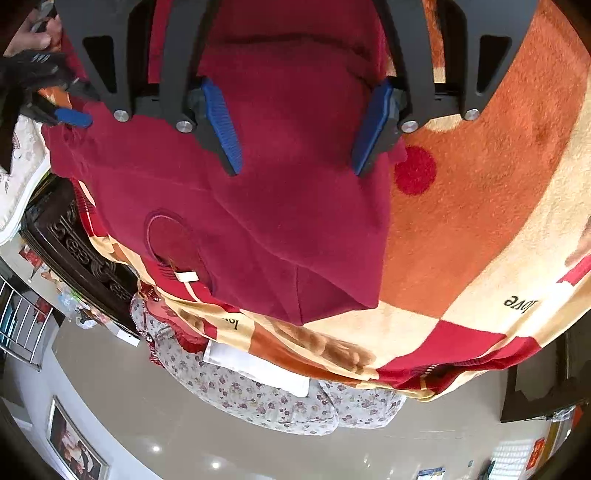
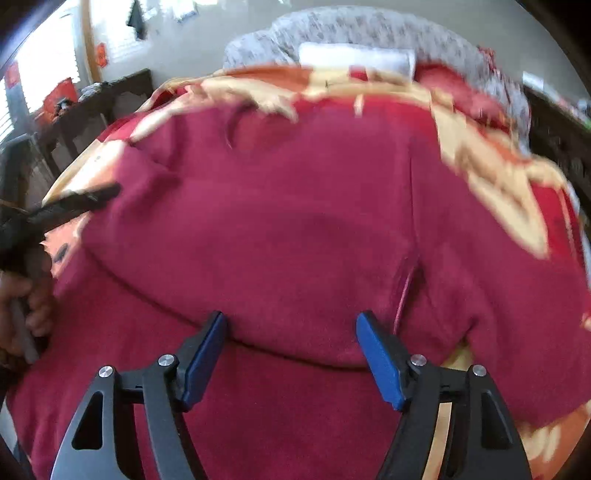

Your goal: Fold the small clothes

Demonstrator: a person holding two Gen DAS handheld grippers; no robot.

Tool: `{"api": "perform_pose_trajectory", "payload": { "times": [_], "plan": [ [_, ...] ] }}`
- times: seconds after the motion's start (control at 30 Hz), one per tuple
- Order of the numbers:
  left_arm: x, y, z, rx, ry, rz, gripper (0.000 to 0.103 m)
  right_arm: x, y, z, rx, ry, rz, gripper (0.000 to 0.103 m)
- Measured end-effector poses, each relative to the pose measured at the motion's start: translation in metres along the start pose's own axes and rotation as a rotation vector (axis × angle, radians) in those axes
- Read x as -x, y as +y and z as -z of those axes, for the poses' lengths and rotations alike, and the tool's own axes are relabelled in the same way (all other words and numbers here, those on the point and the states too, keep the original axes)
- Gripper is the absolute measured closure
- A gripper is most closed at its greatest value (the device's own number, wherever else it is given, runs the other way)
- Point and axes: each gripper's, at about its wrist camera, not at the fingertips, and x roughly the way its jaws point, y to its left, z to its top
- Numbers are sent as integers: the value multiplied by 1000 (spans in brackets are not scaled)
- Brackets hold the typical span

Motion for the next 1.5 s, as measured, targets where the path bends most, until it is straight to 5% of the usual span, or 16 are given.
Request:
{"api": "perform_pose_trajectory", "payload": {
  "times": [0.1,0.2,0.37,0.47,0.6,0.73,1.0,1.13,1.23,1.37,1.5],
  "plan": [
    [2,3,1,15,-5,26,36,40,-13,0,-71,-115,31,26],
    [2,4,0,17,-5,26,36,85,-60,15,-191,-179,137,14],
    [1,2,0,-3,-3,11,33,143,-223,66,-589,-160,334,12],
    [-1,-1,1,-20,1,0,30,160,-301,93,-791,-153,312,12],
    [-1,-3,1,-22,1,-1,29,154,-347,115,-966,-175,186,24],
    [-1,-3,1,-24,2,-3,29,138,-356,128,-1018,-163,125,38],
    [-1,-4,1,-24,1,-3,29,127,-374,147,-1108,-233,59,45],
    [-1,-4,1,-23,1,-2,29,131,-369,140,-1055,-266,42,84],
    [-1,-4,1,-23,1,-2,29,142,-358,131,-999,-285,54,95],
    [-1,-3,1,-18,-1,4,29,172,-319,100,-873,-348,67,95],
    [1,-4,1,1,-11,21,29,210,-258,57,-737,-450,-9,95]
  ]
}}
